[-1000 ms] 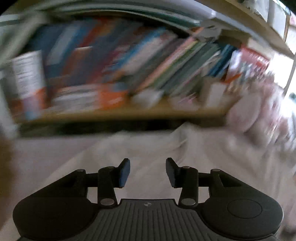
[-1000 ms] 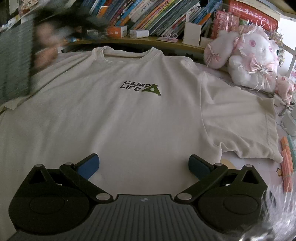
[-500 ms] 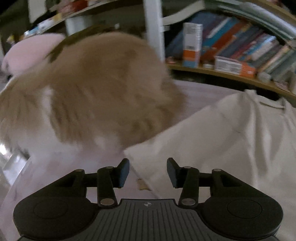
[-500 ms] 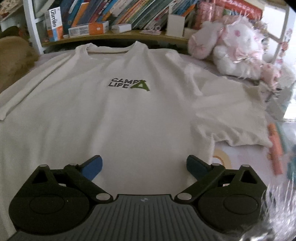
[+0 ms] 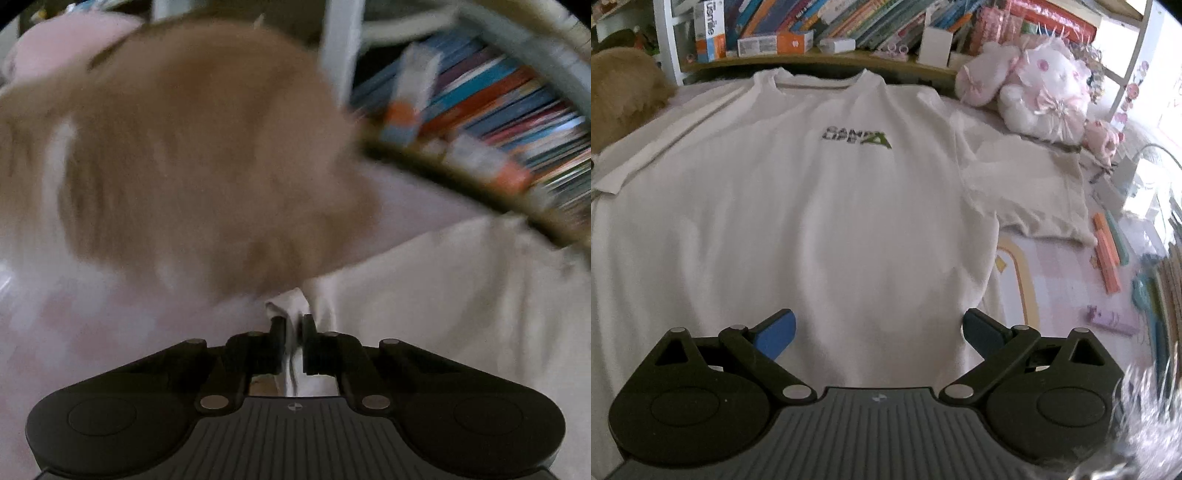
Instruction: Fold clothes
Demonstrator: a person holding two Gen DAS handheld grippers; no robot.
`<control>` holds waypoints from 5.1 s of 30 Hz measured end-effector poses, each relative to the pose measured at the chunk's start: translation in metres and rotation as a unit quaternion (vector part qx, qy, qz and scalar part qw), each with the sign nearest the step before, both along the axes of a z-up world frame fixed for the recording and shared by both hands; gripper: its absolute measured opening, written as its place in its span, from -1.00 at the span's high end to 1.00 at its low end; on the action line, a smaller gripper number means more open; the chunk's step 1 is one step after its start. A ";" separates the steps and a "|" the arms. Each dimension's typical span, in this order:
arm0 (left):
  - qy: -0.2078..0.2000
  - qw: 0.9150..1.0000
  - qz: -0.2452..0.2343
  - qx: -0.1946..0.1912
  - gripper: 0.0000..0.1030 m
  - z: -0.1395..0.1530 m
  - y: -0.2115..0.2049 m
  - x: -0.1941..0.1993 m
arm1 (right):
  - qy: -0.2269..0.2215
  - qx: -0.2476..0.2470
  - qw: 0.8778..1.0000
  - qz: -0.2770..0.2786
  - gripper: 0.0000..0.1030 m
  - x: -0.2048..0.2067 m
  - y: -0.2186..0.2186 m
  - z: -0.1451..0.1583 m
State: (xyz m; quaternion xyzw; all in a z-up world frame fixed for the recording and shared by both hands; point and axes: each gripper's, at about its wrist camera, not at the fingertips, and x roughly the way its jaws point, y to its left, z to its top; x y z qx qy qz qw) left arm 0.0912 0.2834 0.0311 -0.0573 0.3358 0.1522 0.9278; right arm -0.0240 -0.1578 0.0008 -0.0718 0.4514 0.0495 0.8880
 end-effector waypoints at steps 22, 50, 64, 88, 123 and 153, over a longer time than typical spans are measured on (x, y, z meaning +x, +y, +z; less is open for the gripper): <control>-0.009 0.995 -0.022 0.096 0.43 0.053 0.019 0.062 | 0.020 0.037 0.998 -0.049 -0.96 0.006 -0.005 -0.002; 0.094 0.961 -0.258 -0.039 0.08 -0.042 -0.124 -0.129 | 0.067 0.070 0.991 -0.093 0.90 -0.076 -0.073 0.016; 0.092 0.962 -0.250 -0.055 0.06 -0.040 -0.115 -0.133 | 0.044 0.046 0.982 -0.180 0.91 -0.082 -0.110 0.018; 0.113 0.987 -0.106 -0.050 0.04 -0.028 -0.088 -0.240 | 0.055 0.063 0.995 -0.051 0.35 -0.105 -0.105 0.008; 0.106 0.944 -0.266 -0.163 0.48 0.018 -0.242 -0.146 | -0.004 0.051 0.997 0.052 0.16 -0.098 -0.047 0.001; 0.140 0.958 -0.234 -0.083 0.28 -0.032 -0.185 -0.149 | 0.007 0.051 0.997 0.063 -0.57 -0.088 -0.043 -0.004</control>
